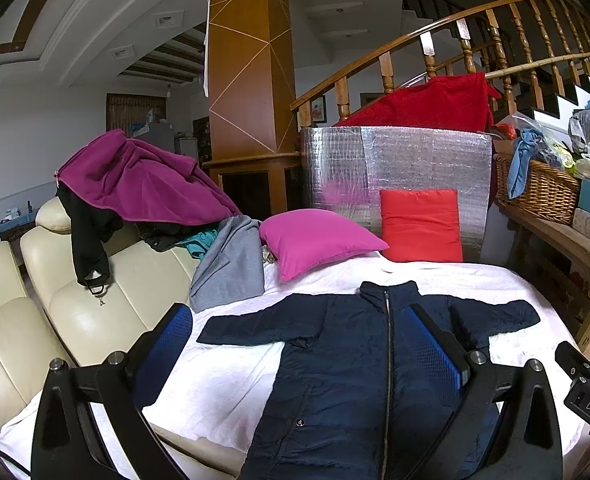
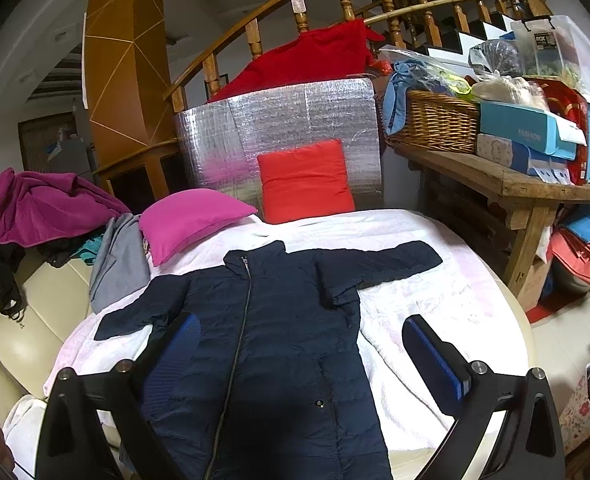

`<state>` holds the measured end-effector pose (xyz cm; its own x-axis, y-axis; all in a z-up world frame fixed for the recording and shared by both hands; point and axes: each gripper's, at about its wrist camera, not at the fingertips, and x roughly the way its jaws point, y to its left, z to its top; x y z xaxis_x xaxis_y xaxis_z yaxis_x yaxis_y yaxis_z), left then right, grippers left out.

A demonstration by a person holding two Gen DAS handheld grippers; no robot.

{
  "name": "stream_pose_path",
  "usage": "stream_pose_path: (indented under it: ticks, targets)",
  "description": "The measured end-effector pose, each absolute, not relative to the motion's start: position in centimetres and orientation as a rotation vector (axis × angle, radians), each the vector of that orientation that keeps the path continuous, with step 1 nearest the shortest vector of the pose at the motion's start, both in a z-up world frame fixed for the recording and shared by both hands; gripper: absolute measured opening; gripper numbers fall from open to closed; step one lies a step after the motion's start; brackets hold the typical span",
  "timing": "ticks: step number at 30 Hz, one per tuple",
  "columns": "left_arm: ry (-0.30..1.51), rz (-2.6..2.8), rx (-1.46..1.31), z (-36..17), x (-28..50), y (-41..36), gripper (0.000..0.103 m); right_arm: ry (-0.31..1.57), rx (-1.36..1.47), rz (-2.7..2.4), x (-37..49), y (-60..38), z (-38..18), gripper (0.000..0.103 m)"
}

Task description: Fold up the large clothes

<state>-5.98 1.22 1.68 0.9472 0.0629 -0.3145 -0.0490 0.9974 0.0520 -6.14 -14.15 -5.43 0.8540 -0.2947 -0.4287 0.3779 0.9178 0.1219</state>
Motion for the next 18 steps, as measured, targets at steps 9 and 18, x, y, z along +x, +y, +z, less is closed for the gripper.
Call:
stream_pose_path:
  ticks: [9,18]
  targets:
    - [0.321,0.058,0.045,1.67,-5.98,1.21,0.103,0.398,0.206,-0.354,-6.25,-14.26,-5.65,0.102]
    - [0.325,0.055,0.041,1.51,-5.98,1.31,0.103,0.373,0.219,-0.355,-6.34,-14.37,-5.88,0.102]
